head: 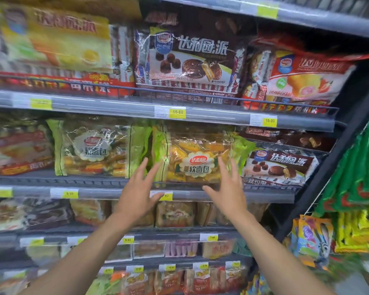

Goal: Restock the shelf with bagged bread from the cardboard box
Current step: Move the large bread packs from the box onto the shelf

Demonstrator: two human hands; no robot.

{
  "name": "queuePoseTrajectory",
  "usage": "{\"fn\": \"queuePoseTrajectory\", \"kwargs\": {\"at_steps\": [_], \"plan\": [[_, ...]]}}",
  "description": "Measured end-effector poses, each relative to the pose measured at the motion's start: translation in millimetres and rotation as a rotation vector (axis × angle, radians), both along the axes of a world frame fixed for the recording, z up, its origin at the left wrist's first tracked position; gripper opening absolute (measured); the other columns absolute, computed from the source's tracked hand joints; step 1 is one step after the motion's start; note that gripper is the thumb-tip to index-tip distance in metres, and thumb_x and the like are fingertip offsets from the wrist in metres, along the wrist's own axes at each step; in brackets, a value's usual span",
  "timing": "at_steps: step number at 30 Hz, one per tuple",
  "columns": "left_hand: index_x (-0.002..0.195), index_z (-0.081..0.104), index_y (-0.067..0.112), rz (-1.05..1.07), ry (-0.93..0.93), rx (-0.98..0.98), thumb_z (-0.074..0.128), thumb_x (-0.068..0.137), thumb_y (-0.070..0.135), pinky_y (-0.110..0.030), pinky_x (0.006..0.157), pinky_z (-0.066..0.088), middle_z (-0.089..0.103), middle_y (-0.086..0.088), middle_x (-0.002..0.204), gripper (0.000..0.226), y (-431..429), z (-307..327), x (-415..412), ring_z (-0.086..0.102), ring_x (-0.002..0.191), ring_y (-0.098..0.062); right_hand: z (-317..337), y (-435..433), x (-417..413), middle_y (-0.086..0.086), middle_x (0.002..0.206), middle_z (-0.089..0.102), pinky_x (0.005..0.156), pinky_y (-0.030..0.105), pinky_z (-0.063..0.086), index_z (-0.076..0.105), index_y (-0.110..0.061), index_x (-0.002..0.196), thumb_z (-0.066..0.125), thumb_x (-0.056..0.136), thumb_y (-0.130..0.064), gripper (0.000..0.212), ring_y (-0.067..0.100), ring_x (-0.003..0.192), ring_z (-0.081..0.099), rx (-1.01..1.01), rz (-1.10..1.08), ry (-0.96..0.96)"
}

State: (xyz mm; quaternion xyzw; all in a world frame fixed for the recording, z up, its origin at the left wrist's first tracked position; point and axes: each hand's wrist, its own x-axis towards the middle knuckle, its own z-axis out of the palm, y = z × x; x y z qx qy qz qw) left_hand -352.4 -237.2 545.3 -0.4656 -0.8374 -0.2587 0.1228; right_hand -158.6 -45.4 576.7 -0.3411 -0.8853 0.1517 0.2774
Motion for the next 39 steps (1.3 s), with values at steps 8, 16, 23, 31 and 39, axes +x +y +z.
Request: {"fn": "queuePoseTrajectory", "kwargs": {"at_steps": [8,16,23,31,39], "plan": [[0.158,0.008,0.043,0.142,0.001,-0.146,0.062,0.091,0.06,-0.048,0.107,0.048,-0.001,0.003,0.17,0.088,-80.7,-4.8,7.7,0.02,0.153,-0.028,-11.8,-56.6,-9.0,-0.004,0.169,-0.003,0.116,0.048,0.034,0.009,-0.041,0.16,0.066,0.091,-0.054,0.09,0.029,0.155,0.012,-0.066,0.136,-0.085],[0.135,0.053,0.03,0.223,0.067,-0.167,0.065,0.091,0.052,-0.041,0.096,0.052,0.057,0.003,0.136,0.051,-146.5,-2.9,-49.5,0.052,0.129,-0.023,-8.1,-108.8,-67.5,-0.011,0.159,0.023,0.081,0.023,0.049,0.011,-0.042,0.159,0.064,0.096,-0.044,0.082,0.012,0.123,0.053,-0.099,0.394,-0.042],[0.132,0.058,0.028,0.244,0.019,-0.181,0.064,0.094,0.045,-0.041,0.094,0.051,0.059,0.002,0.131,0.042,-177.1,0.3,-134.4,0.051,0.126,-0.024,-6.7,-139.6,-157.2,-0.004,0.16,0.031,0.104,0.037,0.048,0.022,-0.041,0.157,0.06,0.098,-0.045,0.07,0.019,0.14,0.043,-0.094,0.432,-0.158],[0.106,0.06,0.027,0.167,-0.05,-0.227,0.064,0.094,0.036,-0.04,0.084,0.052,0.058,0.006,0.111,0.015,-175.2,8.7,-237.5,0.053,0.112,-0.021,-10.6,-156.2,-260.3,-0.007,0.149,0.042,0.087,0.039,0.055,0.031,-0.041,0.152,0.06,0.099,-0.037,0.06,0.016,0.115,0.059,-0.086,0.343,-0.21],[0.142,0.036,0.024,0.257,0.238,-0.323,0.087,0.068,0.047,-0.05,0.089,0.052,0.053,-0.016,0.136,0.093,-151.0,-0.4,-294.9,0.052,0.121,-0.04,-32.4,-151.9,-316.2,0.011,0.154,0.029,0.088,0.039,0.058,0.015,-0.03,0.156,0.08,0.082,-0.041,0.098,0.031,0.134,0.037,0.119,0.0,-0.273]]}}
